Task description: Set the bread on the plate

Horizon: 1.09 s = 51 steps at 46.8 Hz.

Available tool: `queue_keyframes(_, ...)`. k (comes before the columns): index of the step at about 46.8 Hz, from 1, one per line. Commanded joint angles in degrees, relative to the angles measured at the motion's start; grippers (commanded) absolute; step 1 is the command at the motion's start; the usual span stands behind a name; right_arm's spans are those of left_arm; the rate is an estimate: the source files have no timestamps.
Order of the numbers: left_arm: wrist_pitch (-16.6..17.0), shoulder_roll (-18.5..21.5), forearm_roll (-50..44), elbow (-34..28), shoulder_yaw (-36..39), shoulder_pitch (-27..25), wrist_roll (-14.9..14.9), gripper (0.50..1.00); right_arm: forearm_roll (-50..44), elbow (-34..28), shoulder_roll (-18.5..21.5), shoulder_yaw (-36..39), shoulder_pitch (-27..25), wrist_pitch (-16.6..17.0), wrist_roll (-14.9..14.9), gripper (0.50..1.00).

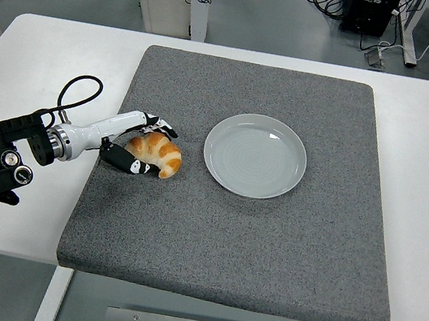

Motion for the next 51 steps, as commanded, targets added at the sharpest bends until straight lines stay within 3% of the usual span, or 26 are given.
queue_keyframes(1,-0.05,0.34,-0.16,-0.11,-0.24,-0.15,-0.1,0.548,0.0,-0.02,0.0,0.0,0.0,0.0,0.0,1.0)
queue_keyframes(9,-0.05,0.96,-0.16,-0.46,-0.77,-0.59,-0.1,0.5,0.0,-0.02,0.0,0.0,0.0,0.0,0.0,1.0)
queue_keyframes(21,-0.05,1.75,-0.25,-0.72,-0.77,-1.64,-3.79,0.5,0.0,-0.02,0.0,0.0,0.0,0.0,0.0,1.0)
queue_keyframes(51,-1.81,8.07,-4.11,-1.17,-0.94,-8.94,-4.5,0.5,0.0,0.06,0.0,0.0,0.0,0.0,0.0,1.0)
